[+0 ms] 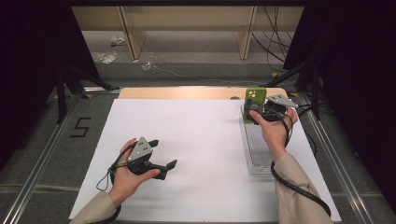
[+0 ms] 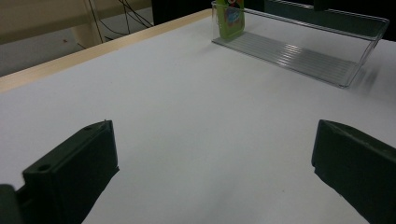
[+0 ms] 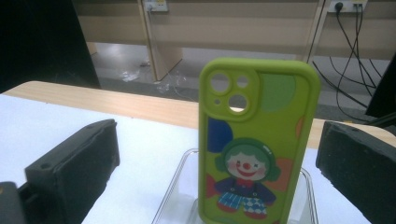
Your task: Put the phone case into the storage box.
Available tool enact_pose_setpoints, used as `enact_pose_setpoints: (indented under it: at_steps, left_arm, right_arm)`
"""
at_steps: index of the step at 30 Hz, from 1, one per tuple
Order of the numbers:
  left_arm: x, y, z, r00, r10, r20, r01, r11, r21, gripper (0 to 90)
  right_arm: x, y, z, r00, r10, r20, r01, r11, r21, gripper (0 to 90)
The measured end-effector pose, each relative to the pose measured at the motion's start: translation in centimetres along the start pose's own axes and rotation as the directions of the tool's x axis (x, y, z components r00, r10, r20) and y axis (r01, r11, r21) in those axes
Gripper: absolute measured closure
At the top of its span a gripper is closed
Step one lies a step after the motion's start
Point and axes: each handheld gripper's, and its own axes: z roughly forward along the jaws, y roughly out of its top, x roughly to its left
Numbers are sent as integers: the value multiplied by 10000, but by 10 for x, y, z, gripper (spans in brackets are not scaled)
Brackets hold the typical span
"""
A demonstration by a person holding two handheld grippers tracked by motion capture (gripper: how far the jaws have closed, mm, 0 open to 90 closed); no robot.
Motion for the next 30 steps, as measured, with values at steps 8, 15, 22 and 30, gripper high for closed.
enact_pose_setpoints:
  at_steps: [8, 15, 22, 30]
  left_arm:
    - [0, 0, 0, 10000, -21, 14, 21, 10000, -4, 0]
    - [-1, 0, 1, 10000, -1, 16, 1, 10000, 0, 0]
    - [0, 0, 0, 10000, -22, 17, 22, 10000, -1, 0]
    - [-1, 0, 1, 10000, -4, 20, 4, 10000, 3, 0]
  right_arm:
    - [2, -3, -9, 9998, -64, -182, 64, 10000, 40, 4]
    - [6, -4, -17, 9991, -218, -375, 218, 9998, 3, 5]
    - [11, -4, -23, 9981, -322, -518, 318, 9995, -76, 6]
    - [14, -6, -30, 9966, -435, -705, 434, 9991, -30, 6]
